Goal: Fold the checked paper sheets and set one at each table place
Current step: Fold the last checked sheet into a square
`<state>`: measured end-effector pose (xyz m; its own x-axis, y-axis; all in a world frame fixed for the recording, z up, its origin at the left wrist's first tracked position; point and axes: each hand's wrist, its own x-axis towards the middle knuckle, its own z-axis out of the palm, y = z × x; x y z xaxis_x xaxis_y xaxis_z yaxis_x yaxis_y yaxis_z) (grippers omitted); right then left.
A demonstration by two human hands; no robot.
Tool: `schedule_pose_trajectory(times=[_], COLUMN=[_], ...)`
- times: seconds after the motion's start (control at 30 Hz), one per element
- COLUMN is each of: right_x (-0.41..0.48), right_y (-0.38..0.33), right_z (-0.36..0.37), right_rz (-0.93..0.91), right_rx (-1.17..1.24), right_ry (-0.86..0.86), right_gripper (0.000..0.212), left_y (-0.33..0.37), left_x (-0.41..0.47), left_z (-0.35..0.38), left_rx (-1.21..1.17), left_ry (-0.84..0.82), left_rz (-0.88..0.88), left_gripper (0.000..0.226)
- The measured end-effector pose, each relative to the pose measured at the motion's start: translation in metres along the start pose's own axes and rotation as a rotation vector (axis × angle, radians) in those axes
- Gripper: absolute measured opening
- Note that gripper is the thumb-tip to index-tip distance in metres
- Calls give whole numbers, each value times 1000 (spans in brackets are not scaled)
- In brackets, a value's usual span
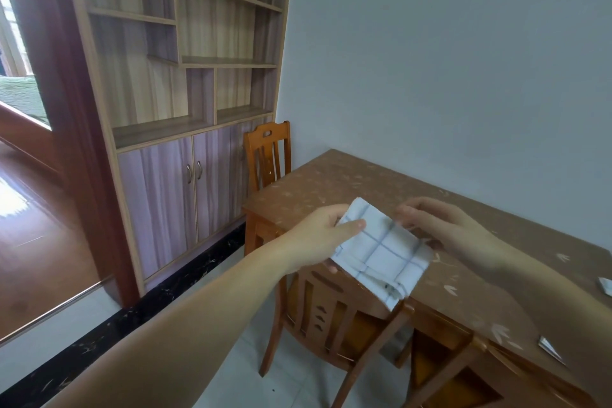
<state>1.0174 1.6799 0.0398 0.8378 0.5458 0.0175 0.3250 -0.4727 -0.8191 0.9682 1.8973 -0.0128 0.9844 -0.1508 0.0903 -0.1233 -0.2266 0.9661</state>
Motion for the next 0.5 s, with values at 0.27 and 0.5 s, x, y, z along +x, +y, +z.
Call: schedule_pose_trajectory(times=[0.27,0.5], right_x=[-1,-1], right_y=[-6,-5], right_z=[21,23], right_rz=[-48,-42], right_rx=[-330,-282], right_ry=[87,264], right_gripper=[51,40], left_y=[1,-4], left_x=[6,8], left_z=[12,11], left_rx=[71,127], left_ry=[-118,3], left_rz=[18,94], left_gripper=[33,29])
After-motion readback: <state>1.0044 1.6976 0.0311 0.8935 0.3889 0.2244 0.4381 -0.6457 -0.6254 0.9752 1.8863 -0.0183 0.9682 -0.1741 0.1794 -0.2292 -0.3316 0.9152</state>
